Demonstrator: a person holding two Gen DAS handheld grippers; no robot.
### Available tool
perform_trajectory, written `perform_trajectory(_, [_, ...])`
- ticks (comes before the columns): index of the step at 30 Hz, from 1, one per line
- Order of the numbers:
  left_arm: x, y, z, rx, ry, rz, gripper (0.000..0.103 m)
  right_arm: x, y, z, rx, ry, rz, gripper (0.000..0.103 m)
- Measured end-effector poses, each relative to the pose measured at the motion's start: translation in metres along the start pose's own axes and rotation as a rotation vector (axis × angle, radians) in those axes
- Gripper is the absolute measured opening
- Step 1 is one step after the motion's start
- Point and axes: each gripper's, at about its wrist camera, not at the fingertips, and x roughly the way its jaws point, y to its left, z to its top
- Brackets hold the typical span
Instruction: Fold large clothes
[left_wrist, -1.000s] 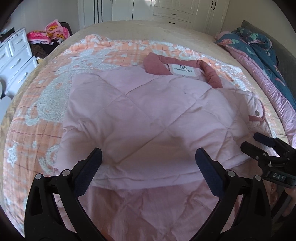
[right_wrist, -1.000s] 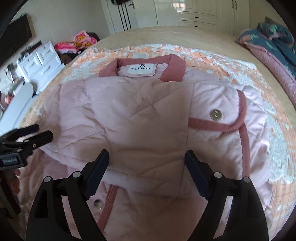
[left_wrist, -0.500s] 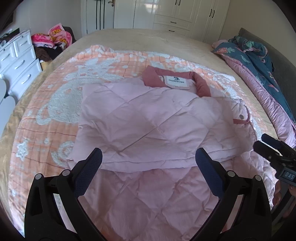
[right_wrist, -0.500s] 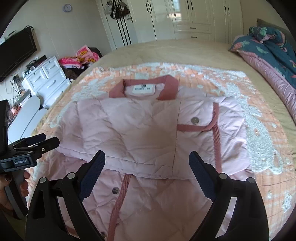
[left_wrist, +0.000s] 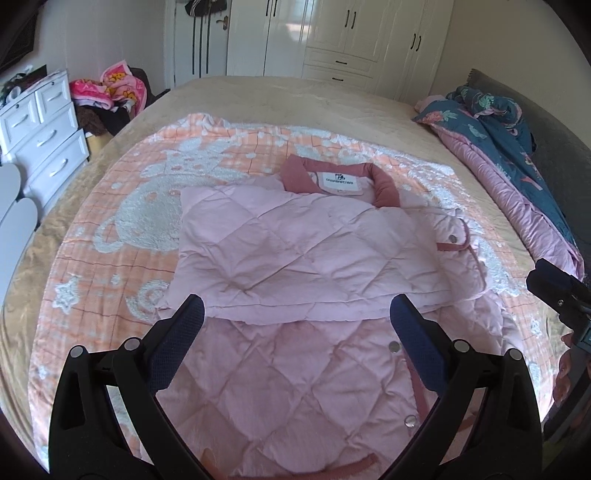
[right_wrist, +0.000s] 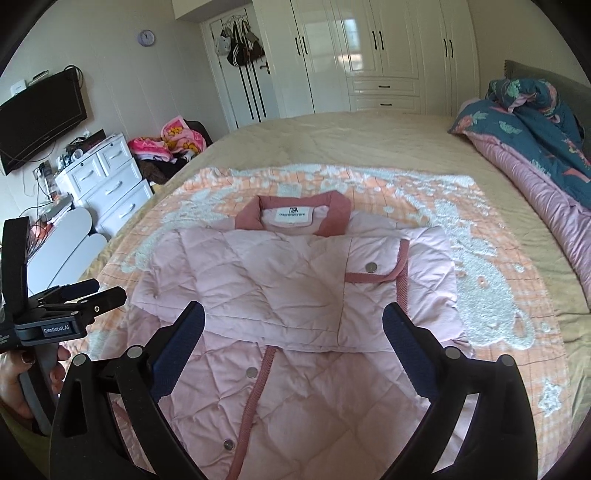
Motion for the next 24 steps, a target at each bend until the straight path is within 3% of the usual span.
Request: perform_trajectory(24, [-0.082, -0.012, -0.028, 0.013, -0.089, -0.031, 0.095, -0.088, 0.006, -0.02, -0.02, -0.091, -0.004, 0.099])
